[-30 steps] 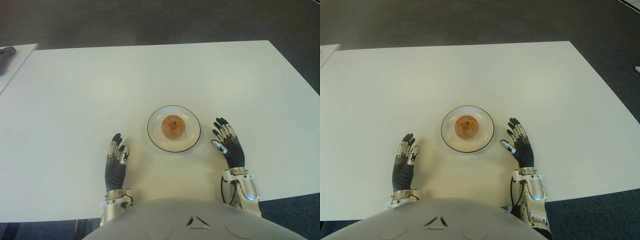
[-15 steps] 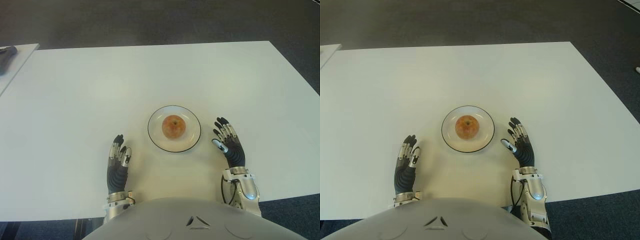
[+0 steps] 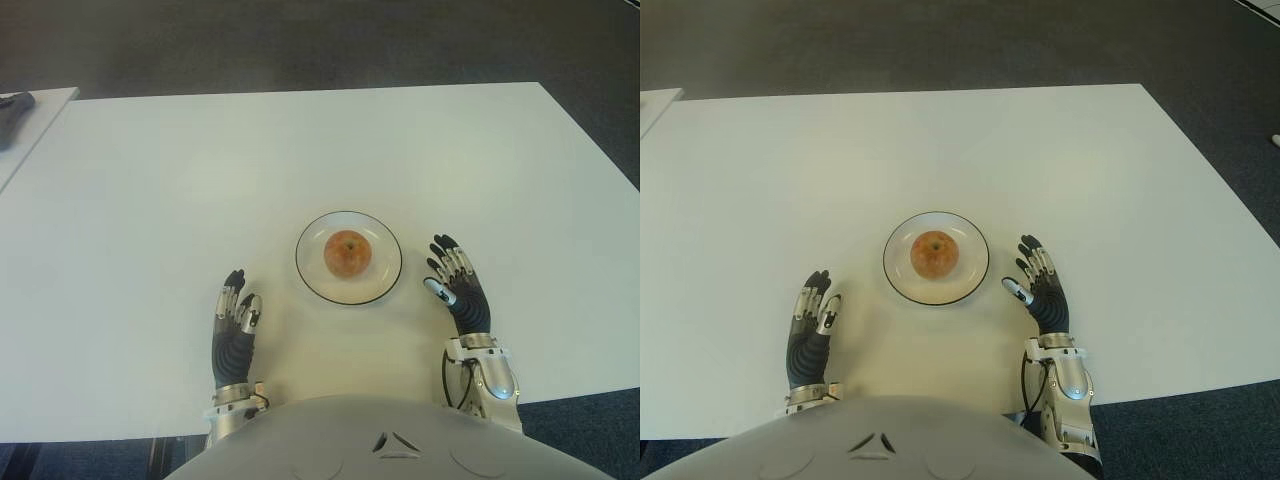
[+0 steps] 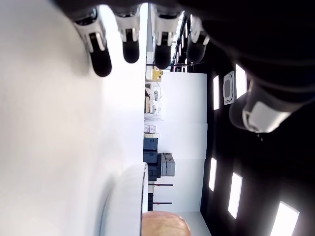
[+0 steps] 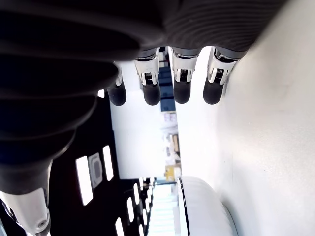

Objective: Put the apples into the plate.

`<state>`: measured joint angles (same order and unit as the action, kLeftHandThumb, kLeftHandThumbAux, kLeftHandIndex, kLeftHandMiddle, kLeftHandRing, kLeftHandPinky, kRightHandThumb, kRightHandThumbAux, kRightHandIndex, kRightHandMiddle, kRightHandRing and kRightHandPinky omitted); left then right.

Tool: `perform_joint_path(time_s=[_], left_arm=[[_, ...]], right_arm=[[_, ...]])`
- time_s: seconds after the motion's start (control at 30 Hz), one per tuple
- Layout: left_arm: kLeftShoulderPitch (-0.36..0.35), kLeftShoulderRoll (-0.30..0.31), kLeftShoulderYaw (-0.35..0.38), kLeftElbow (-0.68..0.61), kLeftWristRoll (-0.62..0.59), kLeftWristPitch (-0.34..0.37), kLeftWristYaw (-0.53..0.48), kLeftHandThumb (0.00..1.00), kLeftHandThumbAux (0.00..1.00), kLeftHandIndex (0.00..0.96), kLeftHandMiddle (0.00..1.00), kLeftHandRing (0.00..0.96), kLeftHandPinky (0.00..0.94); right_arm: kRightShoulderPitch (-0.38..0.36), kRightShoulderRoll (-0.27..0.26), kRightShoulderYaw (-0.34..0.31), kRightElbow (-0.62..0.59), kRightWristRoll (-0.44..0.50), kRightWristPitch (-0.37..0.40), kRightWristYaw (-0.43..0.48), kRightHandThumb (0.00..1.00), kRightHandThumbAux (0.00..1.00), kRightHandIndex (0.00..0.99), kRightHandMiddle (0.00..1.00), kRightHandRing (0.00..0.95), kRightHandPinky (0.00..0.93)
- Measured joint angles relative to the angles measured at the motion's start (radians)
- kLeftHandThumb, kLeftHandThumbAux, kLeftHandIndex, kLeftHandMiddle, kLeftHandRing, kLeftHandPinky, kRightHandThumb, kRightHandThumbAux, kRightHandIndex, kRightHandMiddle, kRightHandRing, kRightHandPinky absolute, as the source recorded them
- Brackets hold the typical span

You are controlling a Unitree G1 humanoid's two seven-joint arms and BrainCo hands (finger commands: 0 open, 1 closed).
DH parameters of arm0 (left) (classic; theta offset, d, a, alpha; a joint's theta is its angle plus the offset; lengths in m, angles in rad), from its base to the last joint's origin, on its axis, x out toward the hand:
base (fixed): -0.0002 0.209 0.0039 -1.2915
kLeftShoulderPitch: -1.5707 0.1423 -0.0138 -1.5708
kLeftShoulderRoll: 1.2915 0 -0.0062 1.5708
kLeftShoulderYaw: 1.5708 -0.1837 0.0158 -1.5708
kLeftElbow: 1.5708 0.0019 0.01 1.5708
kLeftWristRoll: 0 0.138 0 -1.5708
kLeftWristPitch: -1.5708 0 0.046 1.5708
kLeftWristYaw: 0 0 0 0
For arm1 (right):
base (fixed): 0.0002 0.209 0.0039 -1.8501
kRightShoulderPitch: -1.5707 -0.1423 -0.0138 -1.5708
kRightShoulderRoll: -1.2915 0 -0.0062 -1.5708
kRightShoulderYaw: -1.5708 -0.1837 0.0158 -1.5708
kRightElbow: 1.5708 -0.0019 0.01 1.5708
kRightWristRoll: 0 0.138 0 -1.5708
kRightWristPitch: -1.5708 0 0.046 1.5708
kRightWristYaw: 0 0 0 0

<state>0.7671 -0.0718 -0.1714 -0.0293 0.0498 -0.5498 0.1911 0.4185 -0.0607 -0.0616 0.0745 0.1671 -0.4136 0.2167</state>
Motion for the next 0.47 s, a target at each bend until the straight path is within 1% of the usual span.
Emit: perform_joint_path(time_s=[0.13,0.33,0.47], left_arm=[[-0.003,0.0,0.002,0.003,-0.007,-0.001,-0.005,0.093,0.488,0.1,0.084,0.058,0.054],[-0.006,0.0,0.003,0.01,-0.012,-0.008,-0.008,0.092,0.497,0.107,0.097,0.074,0.089],[-0.006,0.0,0.003,0.014,-0.014,-0.014,-0.008,0.094,0.497,0.114,0.102,0.077,0.085]], right_arm=[[0.0,0.0,0.0,0.0,-0.003,0.0,-0.002,0.276,0.638,0.0,0.053,0.042,0.045],[0.0,0.0,0.0,0.0,-0.006,0.0,-0.005,0.277,0.635,0.0,0.053,0.041,0.047],[0.0,0.0,0.0,0.0,-0.006,0.0,-0.006,0.278,0.636,0.0,0.055,0.044,0.052]])
